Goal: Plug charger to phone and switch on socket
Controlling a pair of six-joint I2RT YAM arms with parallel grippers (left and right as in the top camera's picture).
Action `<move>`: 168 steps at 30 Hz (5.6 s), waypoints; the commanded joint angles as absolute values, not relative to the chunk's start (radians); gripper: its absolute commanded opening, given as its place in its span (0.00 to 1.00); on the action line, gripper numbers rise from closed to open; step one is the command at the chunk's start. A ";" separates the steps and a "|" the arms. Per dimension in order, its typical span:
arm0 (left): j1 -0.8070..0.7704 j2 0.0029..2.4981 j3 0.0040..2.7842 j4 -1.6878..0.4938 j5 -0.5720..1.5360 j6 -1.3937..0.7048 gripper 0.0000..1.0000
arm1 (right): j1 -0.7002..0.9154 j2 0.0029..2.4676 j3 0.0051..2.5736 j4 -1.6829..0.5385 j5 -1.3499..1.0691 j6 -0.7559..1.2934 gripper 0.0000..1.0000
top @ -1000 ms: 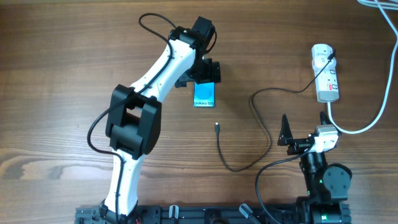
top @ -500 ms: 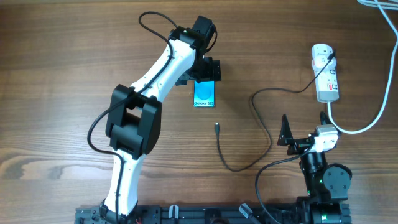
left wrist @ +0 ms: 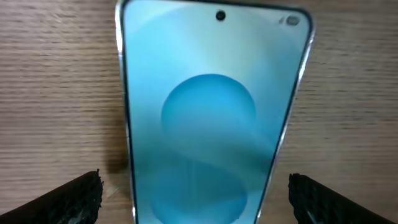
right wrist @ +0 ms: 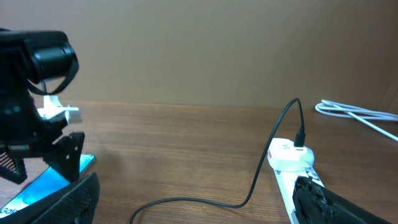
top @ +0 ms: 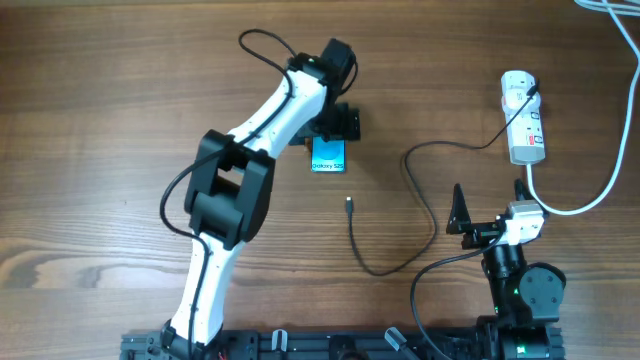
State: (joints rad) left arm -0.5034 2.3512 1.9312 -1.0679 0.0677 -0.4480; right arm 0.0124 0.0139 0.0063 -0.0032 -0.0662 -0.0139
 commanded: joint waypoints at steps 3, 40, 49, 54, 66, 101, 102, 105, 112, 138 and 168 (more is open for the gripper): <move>-0.514 2.377 1.949 -1.065 -0.013 -0.456 1.00 | 0.015 0.010 0.006 0.000 -0.052 -0.026 1.00; -0.545 2.401 1.952 -1.098 0.014 -0.468 0.69 | 0.015 0.010 0.006 0.000 -0.052 -0.025 1.00; -0.484 2.217 1.952 -1.213 0.288 -0.480 0.69 | 0.016 0.010 0.006 0.000 -0.052 -0.025 1.00; -0.412 2.144 1.952 -1.306 0.600 -0.480 0.68 | 0.015 0.010 0.006 0.000 -0.052 -0.026 1.00; -0.280 2.133 1.952 -1.348 1.324 -0.480 0.67 | 0.015 0.010 0.006 0.000 -0.052 -0.026 1.00; -0.023 2.133 1.952 -1.543 1.577 -0.423 0.65 | 0.015 0.010 0.006 0.000 -0.052 -0.026 1.00; -0.023 2.133 1.952 -1.543 1.577 -0.424 0.65 | 0.015 0.010 0.006 0.000 -0.052 -0.026 1.00; -0.023 2.133 1.952 -1.542 1.577 -0.424 0.65 | 0.016 0.010 0.006 0.000 -0.052 -0.026 1.00; -0.023 2.133 1.952 -1.543 1.577 -0.427 0.65 | 0.016 0.010 0.006 0.000 -0.052 -0.026 1.00; -0.023 2.133 1.952 -1.543 1.577 -0.427 0.65 | 0.015 0.010 0.006 0.000 -0.052 -0.026 1.00; -0.023 2.133 1.952 -1.543 1.577 -0.427 0.65 | 0.016 0.010 0.006 0.000 -0.052 -0.026 1.00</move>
State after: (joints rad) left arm -0.0257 2.1761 1.9507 -1.5383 1.5215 -0.4469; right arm 0.0124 0.0139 0.0063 -0.0032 -0.0662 -0.0139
